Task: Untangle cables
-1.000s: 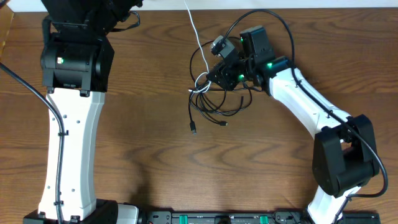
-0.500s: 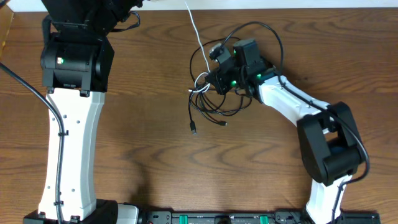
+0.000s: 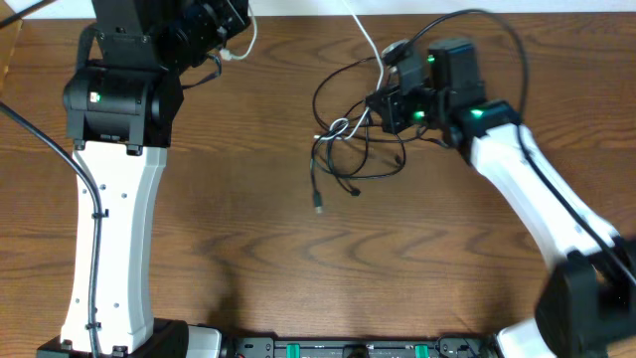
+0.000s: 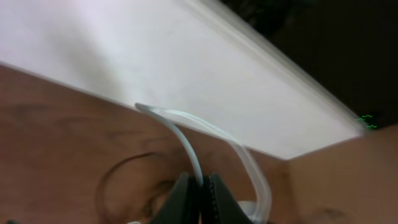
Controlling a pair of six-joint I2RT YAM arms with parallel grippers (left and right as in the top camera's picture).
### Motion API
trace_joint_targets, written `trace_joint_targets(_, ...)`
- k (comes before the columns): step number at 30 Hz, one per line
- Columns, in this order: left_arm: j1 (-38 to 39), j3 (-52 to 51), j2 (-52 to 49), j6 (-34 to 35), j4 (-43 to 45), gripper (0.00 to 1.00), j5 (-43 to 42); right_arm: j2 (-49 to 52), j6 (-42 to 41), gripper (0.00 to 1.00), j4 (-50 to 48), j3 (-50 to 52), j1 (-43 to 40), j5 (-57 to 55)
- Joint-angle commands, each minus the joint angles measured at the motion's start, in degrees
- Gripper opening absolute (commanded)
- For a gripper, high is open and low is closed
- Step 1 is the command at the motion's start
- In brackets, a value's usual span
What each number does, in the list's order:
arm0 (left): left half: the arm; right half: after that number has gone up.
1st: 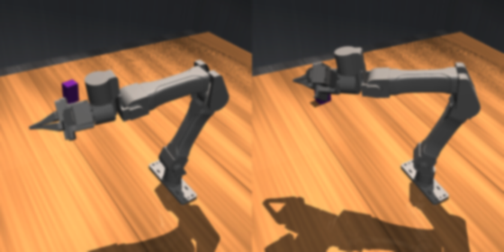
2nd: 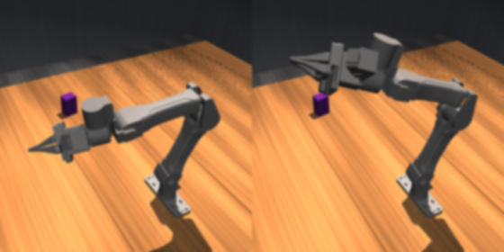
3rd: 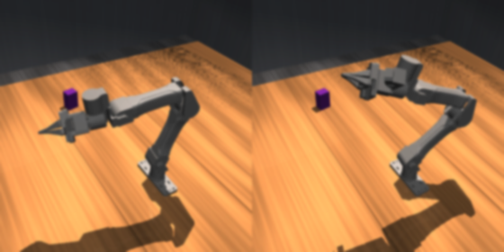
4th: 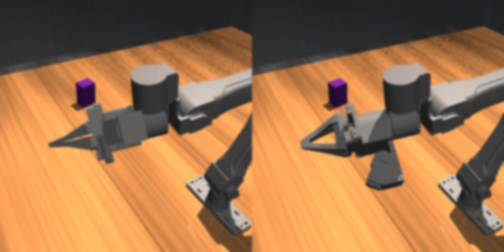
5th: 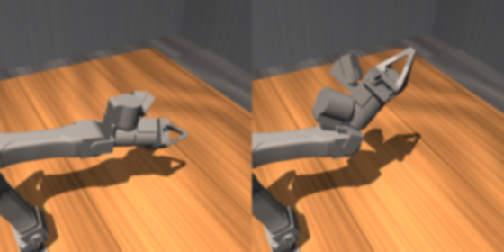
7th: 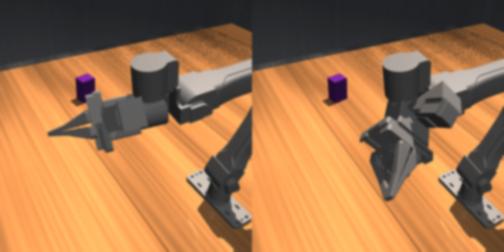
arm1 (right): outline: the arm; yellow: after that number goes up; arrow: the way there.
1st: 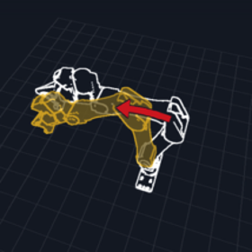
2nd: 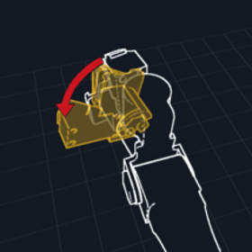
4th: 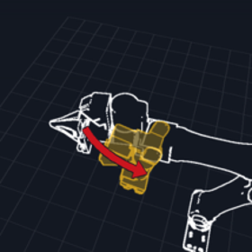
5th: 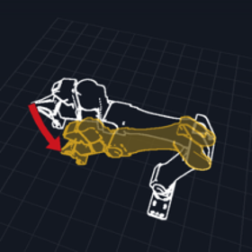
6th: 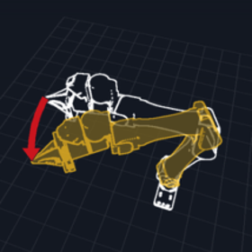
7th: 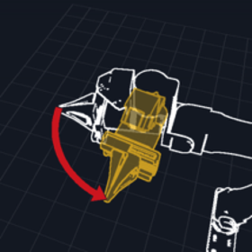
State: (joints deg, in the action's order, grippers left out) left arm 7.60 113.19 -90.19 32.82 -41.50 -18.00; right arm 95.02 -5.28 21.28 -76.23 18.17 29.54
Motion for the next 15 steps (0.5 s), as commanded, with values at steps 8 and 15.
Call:
trace_joint_targets(8,-0.31,0.59,0.26,-11.41,-6.01,0.08,5.66,-6.62,-2.43,0.01,14.43,-13.84,1.01,-5.40)
trace_joint_targets(15,-0.31,0.28,0.26,-12.70,-6.47,0.07,5.66,-6.62,-2.40,0.01,18.95,-23.21,1.31,-5.66)
